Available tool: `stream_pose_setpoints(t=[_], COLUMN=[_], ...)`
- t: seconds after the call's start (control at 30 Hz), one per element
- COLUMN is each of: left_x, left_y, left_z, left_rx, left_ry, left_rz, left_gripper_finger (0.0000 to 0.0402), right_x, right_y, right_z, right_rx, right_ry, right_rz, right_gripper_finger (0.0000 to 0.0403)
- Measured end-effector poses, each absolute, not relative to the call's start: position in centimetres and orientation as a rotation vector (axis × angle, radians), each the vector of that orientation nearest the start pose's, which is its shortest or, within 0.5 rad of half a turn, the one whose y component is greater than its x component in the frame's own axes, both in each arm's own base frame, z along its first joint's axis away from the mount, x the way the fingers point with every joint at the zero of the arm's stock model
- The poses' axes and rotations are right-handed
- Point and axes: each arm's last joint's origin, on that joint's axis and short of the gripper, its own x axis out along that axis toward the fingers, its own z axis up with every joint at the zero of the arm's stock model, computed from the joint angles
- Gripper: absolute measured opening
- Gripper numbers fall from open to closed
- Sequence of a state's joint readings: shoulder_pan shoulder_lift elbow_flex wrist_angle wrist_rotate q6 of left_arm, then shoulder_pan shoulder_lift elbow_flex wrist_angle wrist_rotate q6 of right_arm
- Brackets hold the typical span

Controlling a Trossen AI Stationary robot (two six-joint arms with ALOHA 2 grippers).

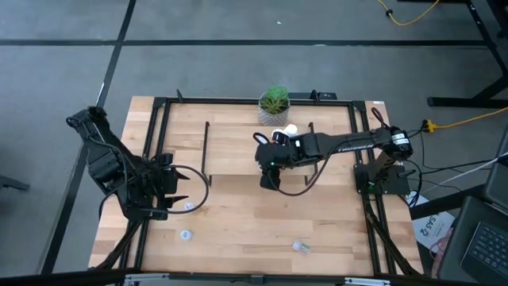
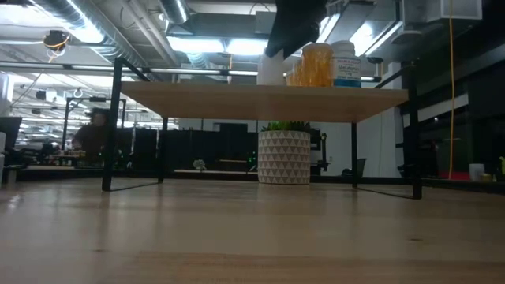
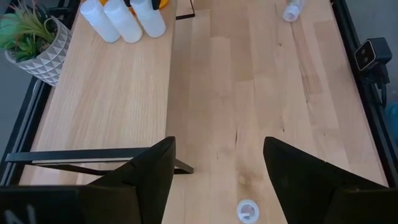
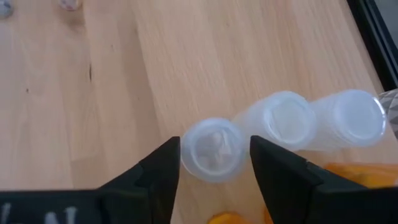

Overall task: Pick and place medicine bottles onto shelf by color
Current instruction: Put the white pill bottle on the shelf aligned with the other white pill bottle, then adjust the white pill bottles on the shelf

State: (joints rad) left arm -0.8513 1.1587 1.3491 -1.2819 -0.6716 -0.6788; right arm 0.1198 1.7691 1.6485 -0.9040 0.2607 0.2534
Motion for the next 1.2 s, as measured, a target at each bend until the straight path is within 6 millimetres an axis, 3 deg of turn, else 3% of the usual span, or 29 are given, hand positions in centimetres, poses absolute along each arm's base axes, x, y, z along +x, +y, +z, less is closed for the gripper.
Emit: stream_pose_setpoints(t=[0.2, 0.5, 0.63, 0.8, 1.2], left_x=[13.6, 13.6, 13.6, 13.6, 13.6], left_y=[-12.7, -12.7, -12.7, -12.7, -12.7], left_z=[37.0, 37.0, 37.0, 37.0, 37.1], left_rx=[0.112, 0.112, 0.112, 0.112, 0.111], left_ry=[0.780, 0.780, 0.780, 0.780, 0.779], left_rz=[0.108, 0.108, 0.108, 0.108, 0.108], left_gripper_finger=[0.0237, 0.0238, 0.0238, 0.0238, 0.0238], right_x=[37.1, 37.1, 37.6, 37.8, 39.9], right_y=[3.5, 3.4, 3.0, 1.8, 0.6], right_z=[31.3, 35.2, 35.9, 35.9, 33.5], right_rx=[0.045, 0.034, -0.002, -0.003, -0.012], right_ry=[0.976, 0.877, 0.818, 0.813, 0.860], right_rz=[-0.262, -0.277, -0.272, -0.259, -0.198], right_gripper_finger=[0.0207, 0.0208, 0.0208, 0.0195, 0.0109])
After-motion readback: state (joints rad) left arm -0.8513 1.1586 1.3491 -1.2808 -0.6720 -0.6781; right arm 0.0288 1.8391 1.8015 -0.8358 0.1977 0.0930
